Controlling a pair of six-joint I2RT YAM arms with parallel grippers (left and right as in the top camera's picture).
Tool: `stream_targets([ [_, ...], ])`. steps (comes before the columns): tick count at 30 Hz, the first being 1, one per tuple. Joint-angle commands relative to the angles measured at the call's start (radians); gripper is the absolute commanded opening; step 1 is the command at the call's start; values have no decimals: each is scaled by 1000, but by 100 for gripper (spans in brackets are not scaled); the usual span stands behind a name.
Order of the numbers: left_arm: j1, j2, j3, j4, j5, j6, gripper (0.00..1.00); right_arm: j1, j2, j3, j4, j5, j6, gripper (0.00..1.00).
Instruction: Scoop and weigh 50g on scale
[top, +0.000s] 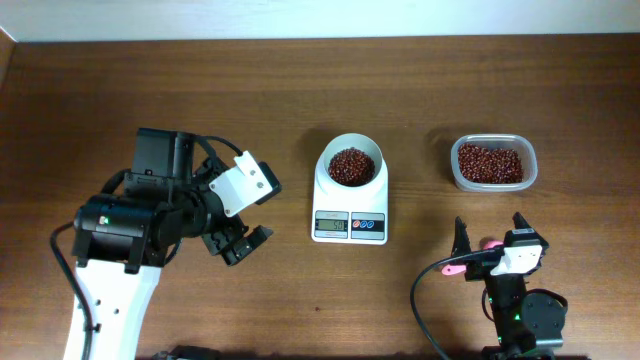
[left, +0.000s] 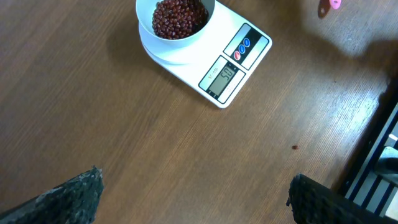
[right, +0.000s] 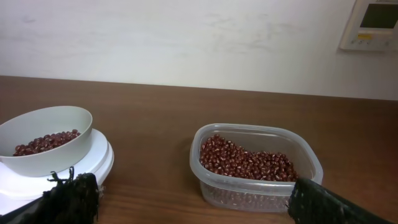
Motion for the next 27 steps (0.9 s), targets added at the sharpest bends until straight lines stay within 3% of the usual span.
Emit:
stream_targets([
  [1, 6, -1, 10, -1, 2, 13, 99, 12, -10, -10, -2, 14, 6, 99],
  [27, 6, -1, 10, -1, 2, 13, 99, 12, -10, -10, 0, 12, 32, 99],
])
